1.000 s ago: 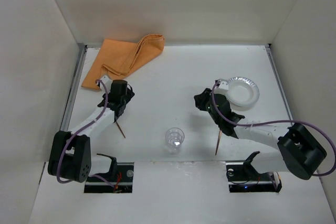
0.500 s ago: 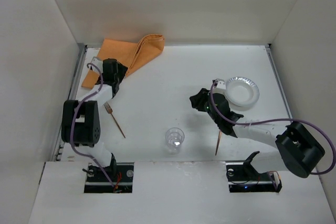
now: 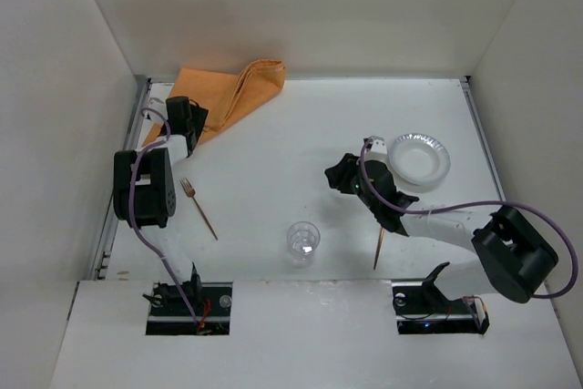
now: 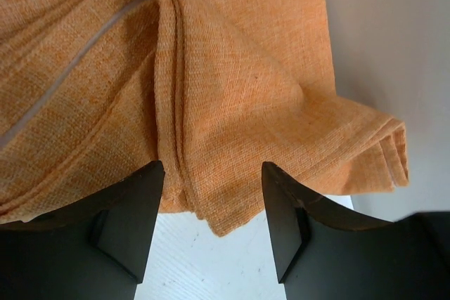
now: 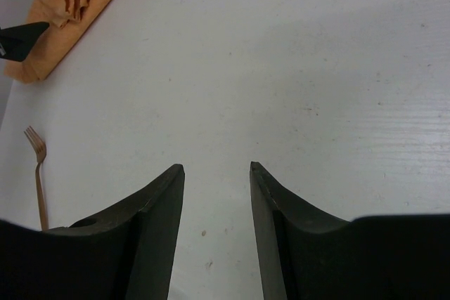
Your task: Set the dinner table for one person
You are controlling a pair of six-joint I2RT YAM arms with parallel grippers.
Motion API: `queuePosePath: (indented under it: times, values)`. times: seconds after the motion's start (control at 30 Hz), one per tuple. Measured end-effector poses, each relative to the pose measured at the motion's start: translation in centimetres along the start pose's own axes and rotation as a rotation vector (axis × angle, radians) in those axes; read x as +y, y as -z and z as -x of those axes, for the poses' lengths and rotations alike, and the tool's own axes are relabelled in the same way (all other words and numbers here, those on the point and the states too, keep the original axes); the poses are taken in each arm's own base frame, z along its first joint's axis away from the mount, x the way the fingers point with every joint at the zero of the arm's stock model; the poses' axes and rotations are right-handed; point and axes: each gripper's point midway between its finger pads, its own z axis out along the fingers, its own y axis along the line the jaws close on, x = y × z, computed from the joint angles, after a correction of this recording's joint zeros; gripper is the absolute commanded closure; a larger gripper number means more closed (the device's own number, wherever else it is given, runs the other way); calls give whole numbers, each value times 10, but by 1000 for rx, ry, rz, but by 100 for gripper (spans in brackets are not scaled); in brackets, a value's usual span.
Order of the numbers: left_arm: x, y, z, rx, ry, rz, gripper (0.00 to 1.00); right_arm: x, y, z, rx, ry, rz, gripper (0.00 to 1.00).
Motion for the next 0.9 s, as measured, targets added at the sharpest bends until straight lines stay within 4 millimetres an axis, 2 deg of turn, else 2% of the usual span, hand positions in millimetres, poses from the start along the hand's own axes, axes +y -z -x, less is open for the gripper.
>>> queuePosePath:
  times: [0.17, 0.33, 0.47, 0.73, 0.9]
  values:
    - [0, -14, 4, -5, 0, 8, 45, 0, -1, -4, 16, 1, 5, 51]
    - [5, -39, -7, 29, -21, 24, 45, 1, -2, -8, 28, 3, 11, 51]
    - [-6, -44, -8, 34, -32, 3, 45, 1, -2, -8, 30, 3, 14, 51]
    - [-3, -41, -16, 37, -38, -2, 46, 3, -3, -9, 37, 3, 21, 51]
    - [8, -14, -17, 28, -72, 13, 45, 3, -6, -12, 48, 6, 18, 50]
